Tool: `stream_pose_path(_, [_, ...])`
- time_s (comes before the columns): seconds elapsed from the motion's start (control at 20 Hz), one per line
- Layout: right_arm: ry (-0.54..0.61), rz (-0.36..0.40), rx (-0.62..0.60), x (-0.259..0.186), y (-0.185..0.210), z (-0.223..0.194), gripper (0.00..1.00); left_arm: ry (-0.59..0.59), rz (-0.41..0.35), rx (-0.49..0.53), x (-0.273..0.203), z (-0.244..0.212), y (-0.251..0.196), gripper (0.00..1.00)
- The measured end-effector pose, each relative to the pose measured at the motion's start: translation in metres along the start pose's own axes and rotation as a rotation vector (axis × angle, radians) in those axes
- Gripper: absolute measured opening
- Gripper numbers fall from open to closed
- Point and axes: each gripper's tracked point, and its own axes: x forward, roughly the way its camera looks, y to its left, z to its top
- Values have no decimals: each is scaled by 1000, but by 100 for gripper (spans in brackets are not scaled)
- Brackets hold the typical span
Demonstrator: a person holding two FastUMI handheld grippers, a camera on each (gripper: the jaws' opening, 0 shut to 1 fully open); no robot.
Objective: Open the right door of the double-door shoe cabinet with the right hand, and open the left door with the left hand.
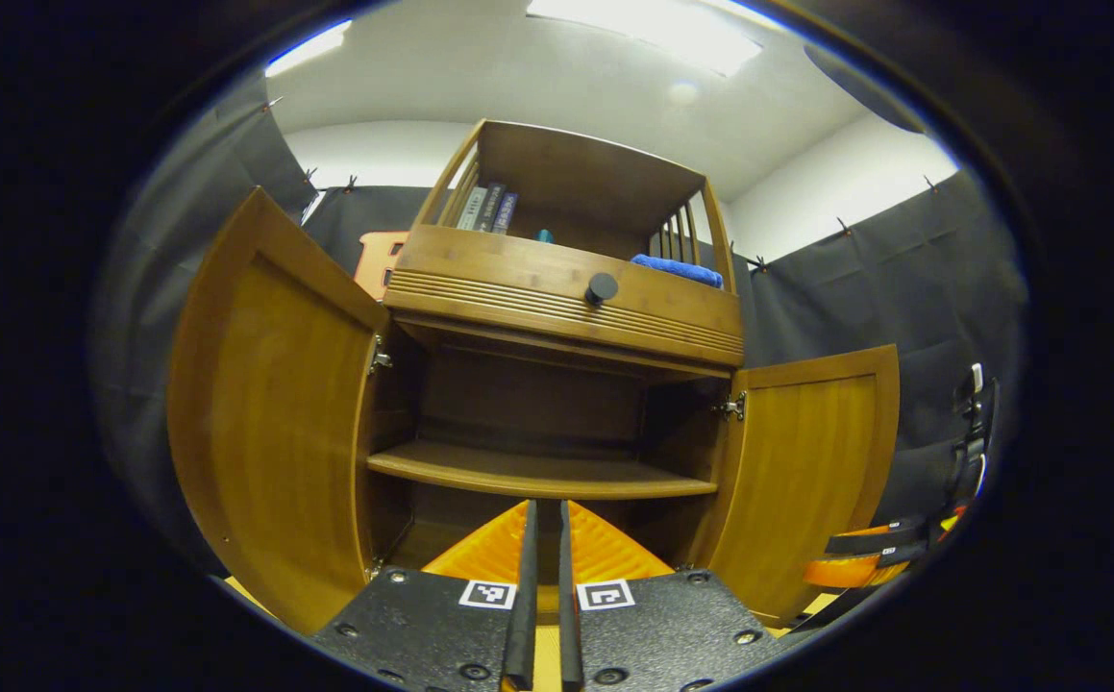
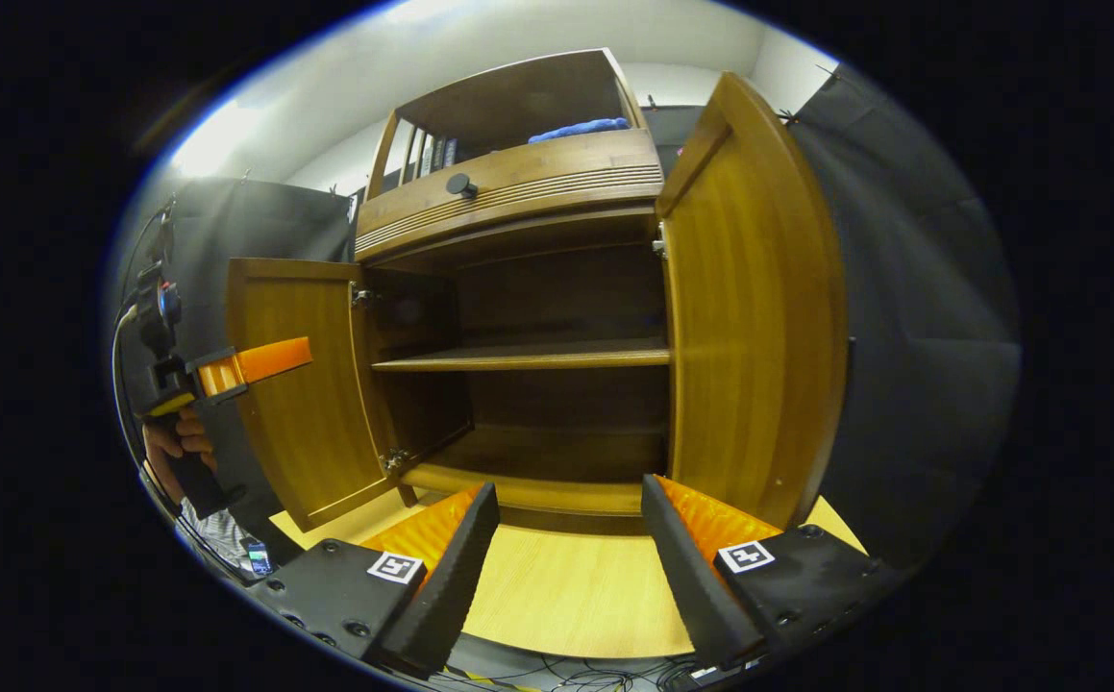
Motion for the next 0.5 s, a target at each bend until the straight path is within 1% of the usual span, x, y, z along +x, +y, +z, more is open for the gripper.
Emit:
stream_pose_path(0.05, [-2,-7,5,-1,-3,0,96,2,-9,6,2,-2,-5,17])
stream_pose_path(0.1, [-4,-15,8,-3,-7,1,93,3,-24,6,3,-3,-11,20])
stream_pose_path(0.2, [-5,-30,14,-5,-13,1,86,16,-48,11,2,-10,-23,51])
stream_pose_path(0.25, [-6,-32,20,-4,-14,1,86,20,-49,19,2,-13,-27,67])
stream_pose_path(0.35, [-11,-23,36,-5,-13,1,86,34,-17,37,4,-18,-25,98])
stream_pose_path(0.4, [-15,-17,40,-4,-12,2,86,45,1,39,5,-21,-23,97])
stream_pose_path(0.45, [-19,-13,41,-4,-11,2,100,56,19,38,7,-26,-20,96])
stream_pose_path(0.5, [-20,-11,38,-4,-12,2,96,65,30,28,7,-29,-19,97])
